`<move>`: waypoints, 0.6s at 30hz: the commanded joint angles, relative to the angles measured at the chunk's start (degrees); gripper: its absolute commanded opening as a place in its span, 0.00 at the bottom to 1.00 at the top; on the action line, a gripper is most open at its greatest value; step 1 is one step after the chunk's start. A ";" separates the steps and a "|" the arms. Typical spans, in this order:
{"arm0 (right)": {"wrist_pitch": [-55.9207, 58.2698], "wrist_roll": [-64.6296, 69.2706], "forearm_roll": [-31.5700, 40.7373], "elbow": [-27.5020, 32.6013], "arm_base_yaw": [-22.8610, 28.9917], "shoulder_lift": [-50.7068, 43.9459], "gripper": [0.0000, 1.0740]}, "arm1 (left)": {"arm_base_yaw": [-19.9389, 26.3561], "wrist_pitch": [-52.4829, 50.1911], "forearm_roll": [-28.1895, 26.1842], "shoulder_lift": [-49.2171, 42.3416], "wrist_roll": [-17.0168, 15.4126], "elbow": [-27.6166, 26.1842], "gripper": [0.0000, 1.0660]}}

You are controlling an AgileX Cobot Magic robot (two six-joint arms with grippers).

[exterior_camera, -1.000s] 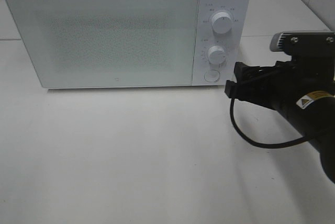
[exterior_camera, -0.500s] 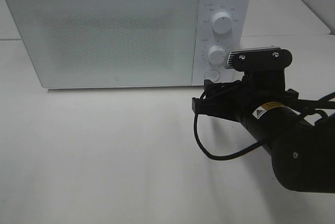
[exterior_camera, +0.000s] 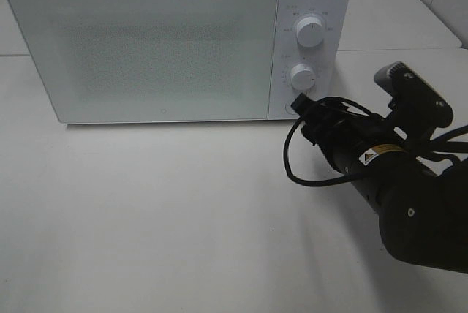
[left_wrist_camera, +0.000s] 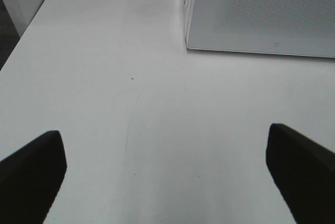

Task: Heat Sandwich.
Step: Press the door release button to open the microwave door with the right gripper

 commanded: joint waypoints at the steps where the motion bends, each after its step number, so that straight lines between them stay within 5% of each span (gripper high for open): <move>1: 0.34 13.52 -0.86 -0.57 0.11 -0.11 0.51 | 0.06 -0.69 -0.23 -1.15 0.00 0.17 0.92; 5: 1.26 36.04 -3.50 -0.57 0.11 -0.11 0.36 | 0.06 -0.69 -0.23 -1.15 0.00 0.17 0.92; 7: 1.26 38.96 -3.95 -0.57 0.11 -0.11 0.33 | 0.06 -0.69 -0.23 -1.15 0.00 0.17 0.92; 13: 1.26 50.88 -5.27 -0.57 0.11 -0.11 0.01 | 0.06 -0.69 -0.23 -1.15 0.00 0.17 0.92; 18: 1.95 51.62 -5.10 -0.57 0.00 0.00 0.00 | 0.06 -0.69 -0.23 -1.15 0.00 0.17 0.92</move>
